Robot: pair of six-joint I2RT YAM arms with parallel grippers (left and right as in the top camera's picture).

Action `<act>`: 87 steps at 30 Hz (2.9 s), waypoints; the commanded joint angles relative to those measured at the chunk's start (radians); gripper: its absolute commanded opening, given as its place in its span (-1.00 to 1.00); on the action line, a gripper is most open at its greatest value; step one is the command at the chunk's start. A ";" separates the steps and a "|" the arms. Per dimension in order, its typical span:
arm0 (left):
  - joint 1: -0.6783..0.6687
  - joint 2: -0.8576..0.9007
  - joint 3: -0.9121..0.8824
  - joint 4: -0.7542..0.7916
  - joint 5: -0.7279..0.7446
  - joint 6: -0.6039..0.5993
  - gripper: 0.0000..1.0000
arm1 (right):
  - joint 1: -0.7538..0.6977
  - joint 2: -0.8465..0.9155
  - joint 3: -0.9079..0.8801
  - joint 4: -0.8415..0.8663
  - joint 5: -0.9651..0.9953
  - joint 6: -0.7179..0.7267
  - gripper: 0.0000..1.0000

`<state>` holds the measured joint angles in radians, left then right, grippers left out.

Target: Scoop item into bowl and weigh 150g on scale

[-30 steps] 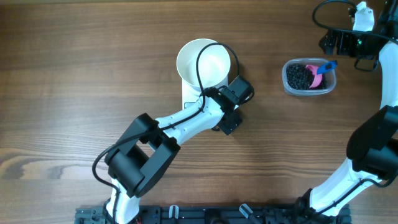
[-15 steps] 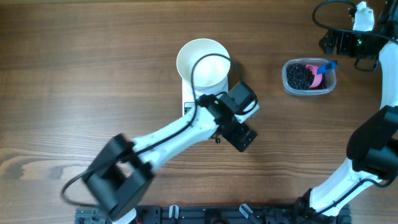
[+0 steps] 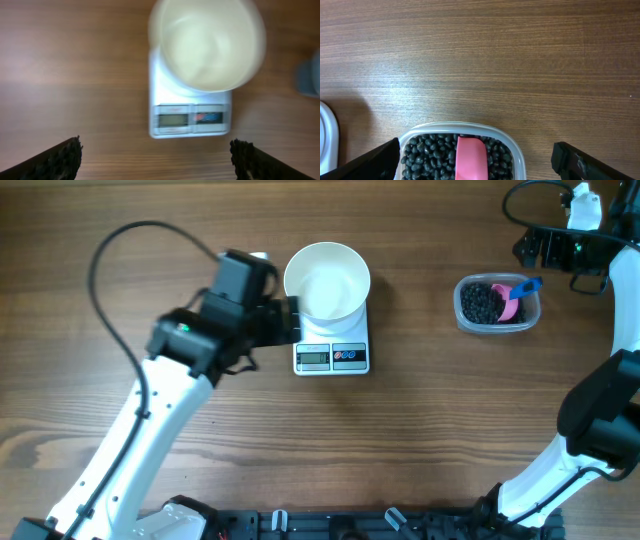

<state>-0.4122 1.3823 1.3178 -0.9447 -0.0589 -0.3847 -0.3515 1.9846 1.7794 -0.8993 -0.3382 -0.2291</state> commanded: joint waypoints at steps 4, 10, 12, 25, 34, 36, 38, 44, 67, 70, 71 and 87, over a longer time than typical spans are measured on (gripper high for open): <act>0.177 -0.011 0.016 -0.094 -0.014 -0.014 1.00 | 0.004 0.018 0.020 0.003 0.006 -0.004 0.99; 0.198 -0.011 0.017 -0.104 -0.014 -0.013 1.00 | 0.004 0.018 0.020 0.003 0.006 -0.004 0.99; 0.198 -0.011 0.017 -0.104 -0.014 -0.013 1.00 | 0.004 0.018 0.020 0.003 0.006 -0.004 0.99; 0.198 -0.011 0.016 -0.104 -0.014 -0.013 1.00 | 0.004 0.018 0.020 0.003 0.006 -0.003 0.99; 0.199 -0.011 0.017 -0.104 -0.014 -0.013 1.00 | 0.004 0.018 0.020 0.003 0.005 -0.004 0.99; 0.199 -0.011 0.016 -0.104 -0.014 -0.013 0.99 | 0.004 0.018 0.020 0.003 0.006 -0.004 0.99; 0.199 -0.011 0.016 -0.104 -0.014 -0.013 1.00 | 0.004 0.018 0.020 0.003 0.006 -0.004 1.00; 0.199 -0.011 0.016 -0.104 -0.014 -0.013 1.00 | 0.004 0.018 0.020 0.003 0.006 -0.004 0.99; 0.195 -0.011 0.017 -0.104 -0.014 -0.013 1.00 | 0.004 0.018 0.020 0.003 0.006 -0.004 0.99; 0.195 -0.011 0.017 -0.103 -0.014 -0.013 1.00 | 0.004 0.018 0.020 0.003 0.005 -0.004 0.99; 0.195 -0.011 0.017 -0.104 -0.014 -0.013 1.00 | 0.004 0.018 0.020 0.003 0.006 -0.003 1.00; 0.195 -0.011 0.017 -0.104 -0.014 -0.013 1.00 | 0.005 0.018 0.020 0.003 0.006 -0.004 0.99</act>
<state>-0.2165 1.3823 1.3178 -1.0477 -0.0631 -0.3882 -0.3515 1.9846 1.7794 -0.8993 -0.3382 -0.2295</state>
